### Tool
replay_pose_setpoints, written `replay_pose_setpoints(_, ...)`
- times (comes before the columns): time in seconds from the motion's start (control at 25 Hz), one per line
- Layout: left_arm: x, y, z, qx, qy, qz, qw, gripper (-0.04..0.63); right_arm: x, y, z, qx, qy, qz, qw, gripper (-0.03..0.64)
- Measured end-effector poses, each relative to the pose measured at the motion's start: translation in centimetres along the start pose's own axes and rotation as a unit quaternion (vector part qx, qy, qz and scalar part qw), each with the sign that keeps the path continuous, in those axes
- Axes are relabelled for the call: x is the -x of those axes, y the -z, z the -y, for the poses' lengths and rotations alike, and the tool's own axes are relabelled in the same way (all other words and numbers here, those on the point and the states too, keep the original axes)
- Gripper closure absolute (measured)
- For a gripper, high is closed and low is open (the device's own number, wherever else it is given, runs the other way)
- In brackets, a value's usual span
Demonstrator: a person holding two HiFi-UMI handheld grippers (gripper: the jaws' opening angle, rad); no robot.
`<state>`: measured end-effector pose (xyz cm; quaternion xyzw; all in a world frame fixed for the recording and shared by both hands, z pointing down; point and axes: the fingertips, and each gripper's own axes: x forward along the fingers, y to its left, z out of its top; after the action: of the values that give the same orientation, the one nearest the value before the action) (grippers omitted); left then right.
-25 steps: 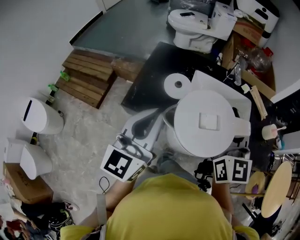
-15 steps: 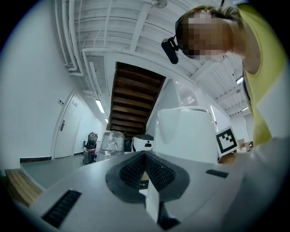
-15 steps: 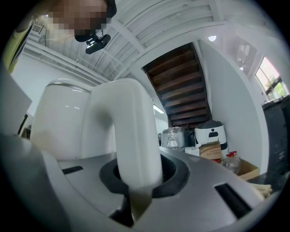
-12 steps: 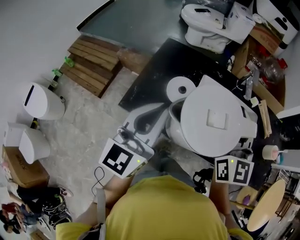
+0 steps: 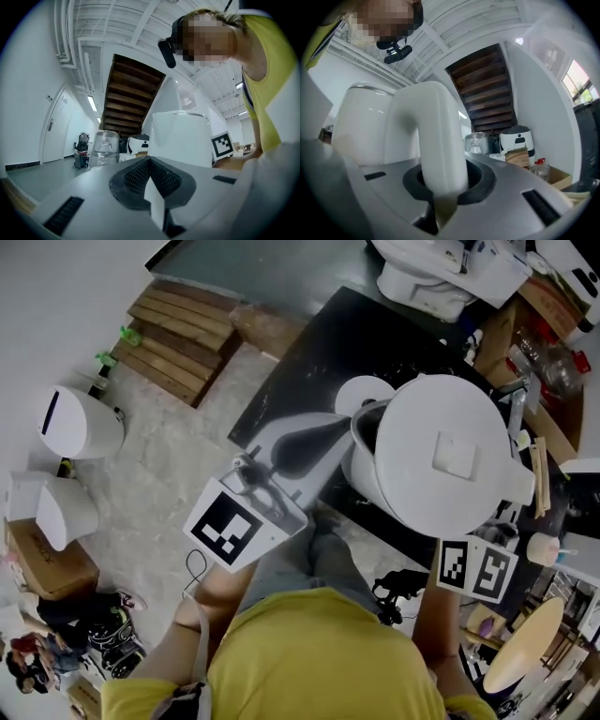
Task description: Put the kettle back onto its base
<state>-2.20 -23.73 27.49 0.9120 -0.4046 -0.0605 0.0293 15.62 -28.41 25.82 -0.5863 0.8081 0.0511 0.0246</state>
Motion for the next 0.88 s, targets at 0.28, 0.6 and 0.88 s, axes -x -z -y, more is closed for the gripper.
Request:
replay_pose_setpoints(0.28, -1.8, 1.4, -1.9, -0.01, 0.002, -0.011, 0.9999, 0.592, -2.6, 1.2, 0.7, -0.007, 0.004, 0.009, 1.0, 0.555)
replay_pose_setpoints(0.6, -3.4, 2.8, -4.3, 0.009, 0.007, -0.007, 0.9999, 0.592, -5.4, 3.0, 1.0, -0.004, 0.002, 0.012, 1.0, 0.555)
replay_pose_setpoints(0.88, -4.2, 4.1, -6.2, 0.013, -0.001, -0.012, 0.9998, 0.592, -7.2, 4.9, 1.0, -0.013, 0.001, 0.008, 1.0, 0.555)
